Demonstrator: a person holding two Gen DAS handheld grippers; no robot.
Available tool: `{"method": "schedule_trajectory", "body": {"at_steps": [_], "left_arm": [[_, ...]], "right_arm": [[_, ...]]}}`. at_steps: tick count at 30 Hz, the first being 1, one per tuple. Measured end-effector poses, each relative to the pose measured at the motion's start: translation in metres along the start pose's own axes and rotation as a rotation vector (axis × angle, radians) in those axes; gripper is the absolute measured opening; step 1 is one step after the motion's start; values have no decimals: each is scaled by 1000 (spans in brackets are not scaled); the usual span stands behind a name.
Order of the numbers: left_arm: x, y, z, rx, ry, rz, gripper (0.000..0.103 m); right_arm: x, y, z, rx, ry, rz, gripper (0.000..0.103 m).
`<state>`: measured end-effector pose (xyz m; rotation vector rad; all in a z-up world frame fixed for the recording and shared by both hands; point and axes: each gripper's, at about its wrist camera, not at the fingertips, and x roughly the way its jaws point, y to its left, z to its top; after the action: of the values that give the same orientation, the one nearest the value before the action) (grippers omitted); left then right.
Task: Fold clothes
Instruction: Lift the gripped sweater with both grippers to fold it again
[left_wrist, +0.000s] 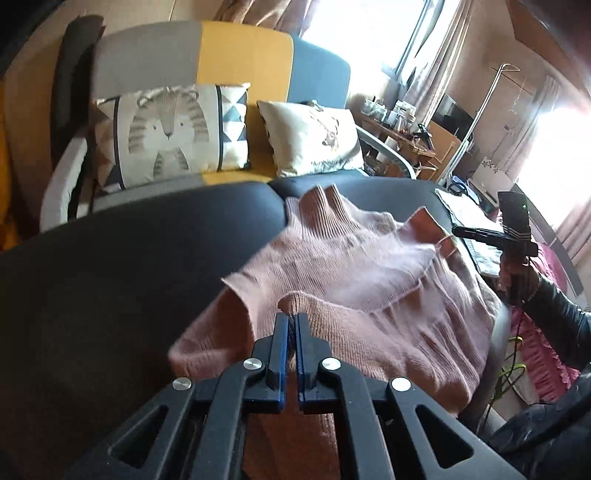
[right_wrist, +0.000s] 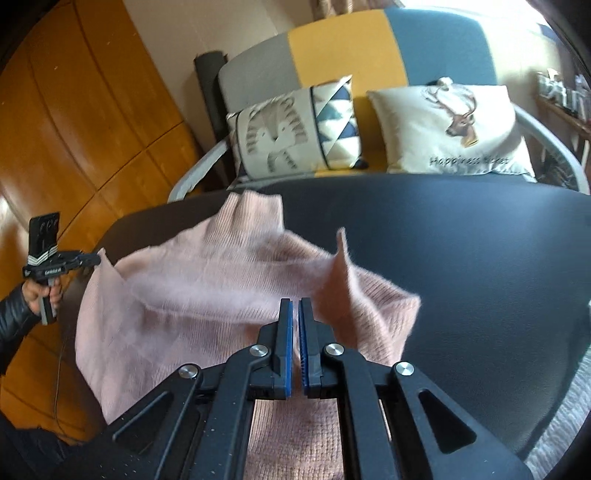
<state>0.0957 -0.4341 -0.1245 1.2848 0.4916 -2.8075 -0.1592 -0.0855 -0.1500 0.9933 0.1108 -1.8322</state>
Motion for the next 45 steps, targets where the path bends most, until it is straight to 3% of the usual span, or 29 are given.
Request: {"method": "schedule_trajectory", "body": {"at_steps": [10, 12, 14, 16, 21, 22, 23, 26, 30, 34, 38, 42, 45], "left_arm": [[13, 0, -10, -44, -7, -9, 2], [13, 2, -12, -55, -11, -10, 3], [13, 2, -14, -53, -7, -10, 3], [14, 2, -15, -55, -7, -11, 3], [17, 2, -16, -66, -3, -11, 3], [18, 2, -16, -71, 0, -9, 3], [19, 3, -17, -75, 2, -6, 3], [19, 4, -19, -100, -5, -5, 3], [7, 4, -18, -123, -62, 2, 3], [3, -6, -3, -56, -95, 48, 3], [10, -1, 6, -88, -128, 100, 3], [45, 5, -7, -62, 32, 171, 3], [58, 9, -18, -57, 103, 194, 4]], "right_arm": [[9, -8, -4, 10, 36, 25, 5], [12, -10, -5, 9, 58, 28, 19], [16, -10, -7, 1, 82, 23, 42], [20, -10, -9, -14, 96, 4, 46], [36, -12, -9, -34, 147, -1, 44], [41, -10, -8, -48, 162, -7, 20], [44, -7, -8, -71, 175, -26, 2], [43, 1, -8, -111, 161, -61, 2], [2, -1, 4, -77, -13, -174, 1], [-19, -7, 21, -60, -107, -253, 1], [0, -11, 21, -63, -73, -282, 2], [39, -27, 1, -29, 70, -217, 4], [37, -28, -11, -23, 84, -174, 21]]}}
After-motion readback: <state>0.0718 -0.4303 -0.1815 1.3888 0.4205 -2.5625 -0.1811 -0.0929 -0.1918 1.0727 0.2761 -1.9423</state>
